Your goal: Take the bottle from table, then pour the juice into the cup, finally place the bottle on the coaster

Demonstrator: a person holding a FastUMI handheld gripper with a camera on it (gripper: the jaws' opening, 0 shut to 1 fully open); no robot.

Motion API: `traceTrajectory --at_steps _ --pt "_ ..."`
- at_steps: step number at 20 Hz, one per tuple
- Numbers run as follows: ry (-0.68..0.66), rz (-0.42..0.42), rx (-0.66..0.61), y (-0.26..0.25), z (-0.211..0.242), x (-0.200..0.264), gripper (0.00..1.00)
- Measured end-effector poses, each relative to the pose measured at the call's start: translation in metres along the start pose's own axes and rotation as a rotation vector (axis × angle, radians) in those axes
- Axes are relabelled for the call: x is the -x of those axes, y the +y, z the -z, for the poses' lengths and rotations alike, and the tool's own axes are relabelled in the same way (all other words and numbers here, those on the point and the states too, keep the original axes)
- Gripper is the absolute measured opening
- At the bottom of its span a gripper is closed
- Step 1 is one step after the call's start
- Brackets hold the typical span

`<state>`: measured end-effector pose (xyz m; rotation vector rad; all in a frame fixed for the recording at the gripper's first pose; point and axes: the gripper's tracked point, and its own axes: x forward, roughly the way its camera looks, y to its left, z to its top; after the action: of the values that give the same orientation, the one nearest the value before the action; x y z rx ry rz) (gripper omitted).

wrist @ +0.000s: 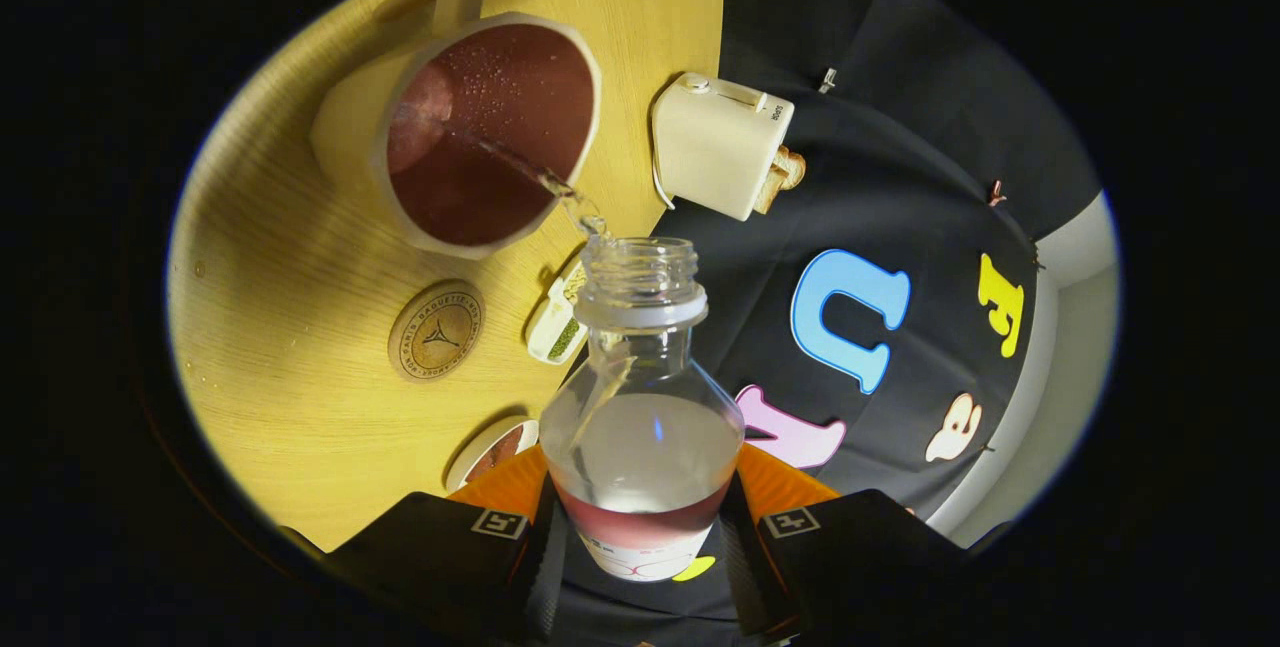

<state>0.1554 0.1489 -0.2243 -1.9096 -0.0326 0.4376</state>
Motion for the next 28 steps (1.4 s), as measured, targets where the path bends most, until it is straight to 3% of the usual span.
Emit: traceTrajectory --at_steps 15,28 --pt "-0.058 0.049 0.150 -0.029 -0.018 -0.003 0.69" --pt "-0.072 0.035 0.247 -0.026 -0.018 0.001 0.69"
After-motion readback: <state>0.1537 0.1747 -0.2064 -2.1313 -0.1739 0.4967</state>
